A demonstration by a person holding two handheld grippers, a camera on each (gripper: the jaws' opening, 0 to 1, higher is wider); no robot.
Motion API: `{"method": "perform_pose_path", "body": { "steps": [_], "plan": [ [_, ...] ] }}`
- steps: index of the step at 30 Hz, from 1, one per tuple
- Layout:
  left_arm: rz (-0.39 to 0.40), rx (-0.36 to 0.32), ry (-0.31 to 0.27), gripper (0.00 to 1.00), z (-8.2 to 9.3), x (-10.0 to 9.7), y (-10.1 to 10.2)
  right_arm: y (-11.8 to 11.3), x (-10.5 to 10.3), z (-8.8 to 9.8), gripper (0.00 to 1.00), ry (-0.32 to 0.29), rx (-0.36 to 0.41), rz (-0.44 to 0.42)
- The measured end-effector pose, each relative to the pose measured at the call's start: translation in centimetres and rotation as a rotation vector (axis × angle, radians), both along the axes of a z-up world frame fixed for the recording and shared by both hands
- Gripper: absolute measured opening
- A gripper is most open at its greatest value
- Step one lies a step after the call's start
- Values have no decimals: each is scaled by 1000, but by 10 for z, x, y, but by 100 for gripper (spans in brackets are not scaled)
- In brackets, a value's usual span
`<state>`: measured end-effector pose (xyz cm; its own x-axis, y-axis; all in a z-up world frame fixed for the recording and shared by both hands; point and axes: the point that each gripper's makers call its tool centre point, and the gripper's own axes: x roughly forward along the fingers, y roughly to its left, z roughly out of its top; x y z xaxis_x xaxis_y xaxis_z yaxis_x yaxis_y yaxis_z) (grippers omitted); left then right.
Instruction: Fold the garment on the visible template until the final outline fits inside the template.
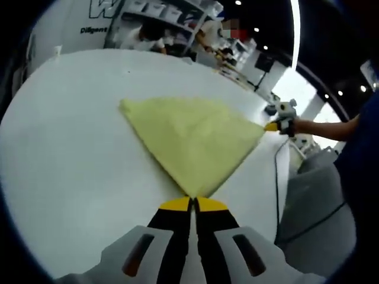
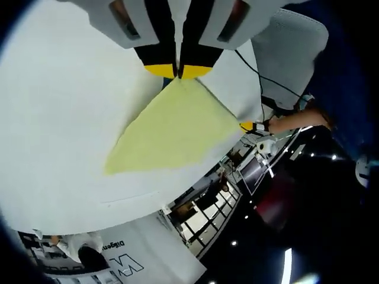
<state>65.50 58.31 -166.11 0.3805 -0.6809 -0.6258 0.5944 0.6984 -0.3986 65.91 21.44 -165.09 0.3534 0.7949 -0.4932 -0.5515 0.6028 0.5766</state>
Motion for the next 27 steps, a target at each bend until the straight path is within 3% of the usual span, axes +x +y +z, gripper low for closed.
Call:
{"method": "perform_pose_path", "body": {
  "steps": [3,5,8,12,16,19,21,22,23,24,27],
  "plan": [
    [26,14,-3,0,4,-4,4,-10,-3,1,0,-12,-17,-20],
    [30,26,-4,0,8,-9,12,-18,-5,10,0,-52,-17,-31],
    [65,8,-45,1,23,-5,24,-23,-5,14,0,-68,-46,-42],
    [112,-5,-107,7,39,10,26,-2,0,25,6,-128,-64,-6],
    [63,-9,-142,11,45,18,-3,34,8,33,9,-201,-72,57],
    [4,4,-169,27,45,25,-27,57,14,30,21,-234,-82,123],
    [-20,15,-184,44,44,27,-34,63,15,30,28,-244,-91,140],
    [-85,62,-223,49,42,32,-52,77,23,29,31,-290,-112,181],
    [-98,68,-224,54,41,32,-55,83,23,27,34,-299,-119,190],
    [-112,74,-225,56,40,33,-58,89,27,27,37,-311,-125,201],
    [-204,86,-266,59,41,40,-96,112,43,29,47,-359,-126,219]
  ]
}}
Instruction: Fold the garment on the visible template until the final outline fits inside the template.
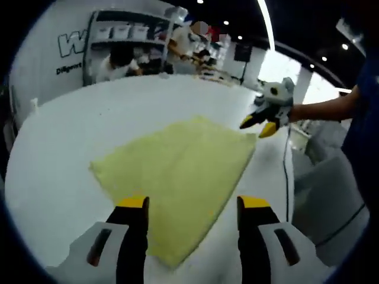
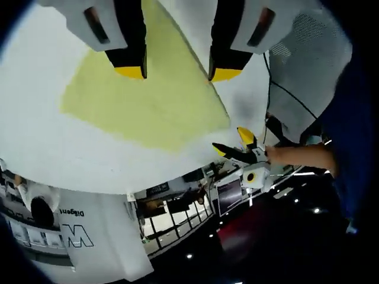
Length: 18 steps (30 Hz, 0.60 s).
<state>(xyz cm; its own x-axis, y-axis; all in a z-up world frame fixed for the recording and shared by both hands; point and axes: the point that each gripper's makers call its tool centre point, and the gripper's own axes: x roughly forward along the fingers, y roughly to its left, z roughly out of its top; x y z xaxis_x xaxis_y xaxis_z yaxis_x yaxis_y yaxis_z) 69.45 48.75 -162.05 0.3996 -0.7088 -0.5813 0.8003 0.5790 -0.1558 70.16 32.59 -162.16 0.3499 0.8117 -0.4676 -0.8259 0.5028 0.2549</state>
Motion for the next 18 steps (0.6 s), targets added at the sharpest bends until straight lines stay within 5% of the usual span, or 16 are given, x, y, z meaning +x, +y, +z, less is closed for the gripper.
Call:
{"method": "perform_pose_path", "body": {
  "steps": [2,8,14,18],
  "plan": [
    [-25,20,-10,59,-5,11,-4,13,15,1,50,-60,-20,36],
    [-109,87,-34,54,-23,44,-33,54,44,-12,46,-89,-94,139],
    [-220,114,-28,51,-39,52,-50,79,41,-29,41,-81,-142,273],
    [-279,148,-19,52,-46,47,-59,86,39,-40,49,-65,-153,312]
  ]
}}
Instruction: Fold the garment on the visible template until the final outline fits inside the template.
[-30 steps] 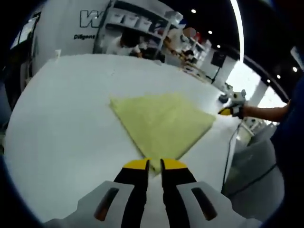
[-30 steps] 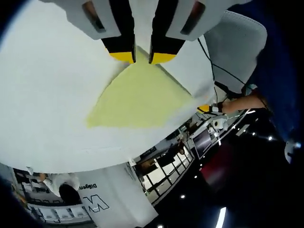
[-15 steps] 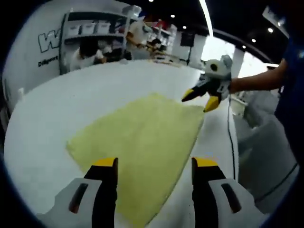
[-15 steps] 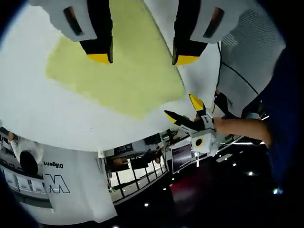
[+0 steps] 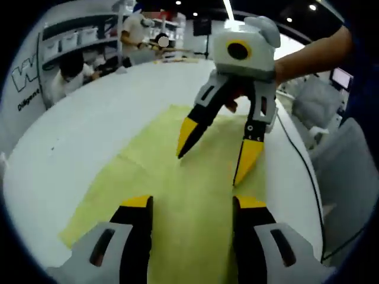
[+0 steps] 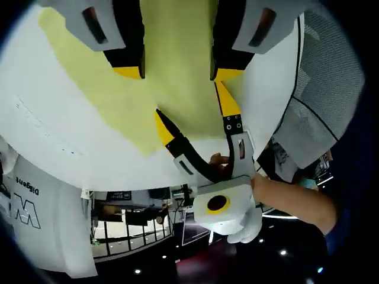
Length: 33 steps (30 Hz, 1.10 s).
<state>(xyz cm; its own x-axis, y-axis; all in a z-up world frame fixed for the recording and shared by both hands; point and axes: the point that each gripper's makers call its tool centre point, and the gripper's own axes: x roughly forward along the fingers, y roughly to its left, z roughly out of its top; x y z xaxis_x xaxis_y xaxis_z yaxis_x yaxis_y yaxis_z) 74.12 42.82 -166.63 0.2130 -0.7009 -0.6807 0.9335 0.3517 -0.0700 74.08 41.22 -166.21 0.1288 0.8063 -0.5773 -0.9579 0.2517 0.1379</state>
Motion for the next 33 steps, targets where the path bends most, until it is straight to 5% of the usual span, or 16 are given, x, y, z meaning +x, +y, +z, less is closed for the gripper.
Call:
{"method": "perform_pose_path", "body": {
  "steps": [4,10,17,20,21,33],
  "plan": [
    [4,8,0,61,-16,6,6,-10,-6,-24,63,-14,-82,38],
    [20,-53,-41,64,-15,6,18,-30,4,-20,74,-54,-27,-20],
    [89,-68,-43,77,-16,6,39,-65,5,-20,74,-71,-28,-62],
    [55,-53,-76,82,-17,-4,48,-78,3,-21,81,-44,-31,-130],
    [51,-41,-81,82,-17,-9,51,-80,6,-19,81,-81,-33,-93],
    [91,-21,-59,82,-16,-15,83,-129,1,-28,80,-66,-100,-135]
  ]
}}
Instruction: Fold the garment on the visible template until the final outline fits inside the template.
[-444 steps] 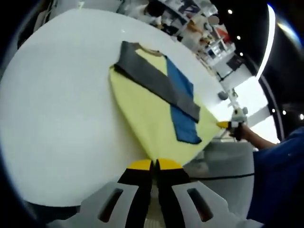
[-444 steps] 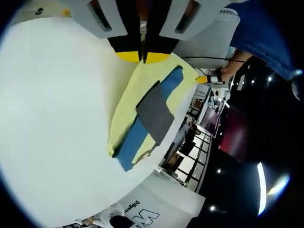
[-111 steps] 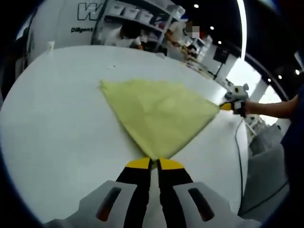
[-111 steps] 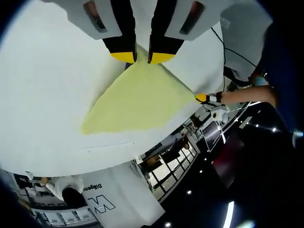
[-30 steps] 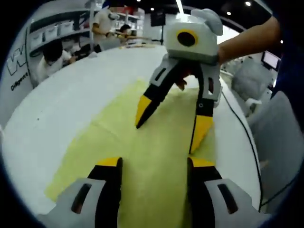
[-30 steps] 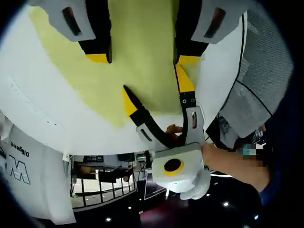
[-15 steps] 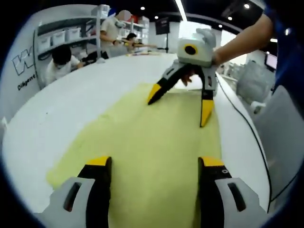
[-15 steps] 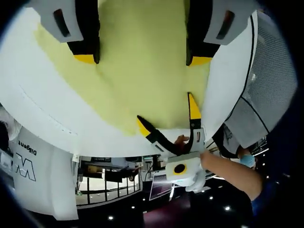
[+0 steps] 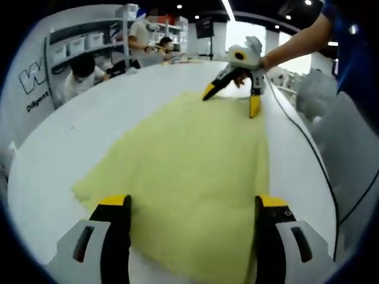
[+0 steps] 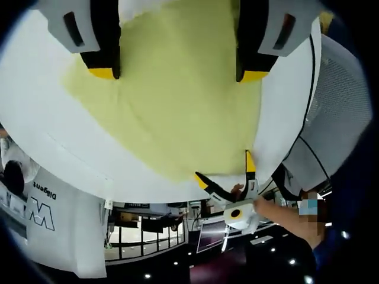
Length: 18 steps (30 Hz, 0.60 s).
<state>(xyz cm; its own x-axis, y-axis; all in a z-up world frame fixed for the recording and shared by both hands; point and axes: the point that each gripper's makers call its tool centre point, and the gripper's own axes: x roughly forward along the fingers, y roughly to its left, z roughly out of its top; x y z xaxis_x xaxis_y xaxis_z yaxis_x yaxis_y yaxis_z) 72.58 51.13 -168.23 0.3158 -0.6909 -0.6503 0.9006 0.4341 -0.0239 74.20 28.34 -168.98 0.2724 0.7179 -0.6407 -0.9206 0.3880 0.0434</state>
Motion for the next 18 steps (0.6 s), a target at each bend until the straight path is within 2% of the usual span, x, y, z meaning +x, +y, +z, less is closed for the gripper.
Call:
{"method": "perform_pose_path", "body": {
  "steps": [2,13,16,18],
  "plan": [
    [10,11,-1,82,-2,-1,10,-7,2,-2,80,2,-8,-15],
    [49,54,19,82,-3,-7,28,-22,-8,-2,80,10,-40,-41],
    [66,84,31,86,-4,-10,34,-26,-13,-2,83,13,-57,-40],
    [83,115,48,90,-6,-14,41,-32,-21,0,85,22,-68,-71]
  ]
}}
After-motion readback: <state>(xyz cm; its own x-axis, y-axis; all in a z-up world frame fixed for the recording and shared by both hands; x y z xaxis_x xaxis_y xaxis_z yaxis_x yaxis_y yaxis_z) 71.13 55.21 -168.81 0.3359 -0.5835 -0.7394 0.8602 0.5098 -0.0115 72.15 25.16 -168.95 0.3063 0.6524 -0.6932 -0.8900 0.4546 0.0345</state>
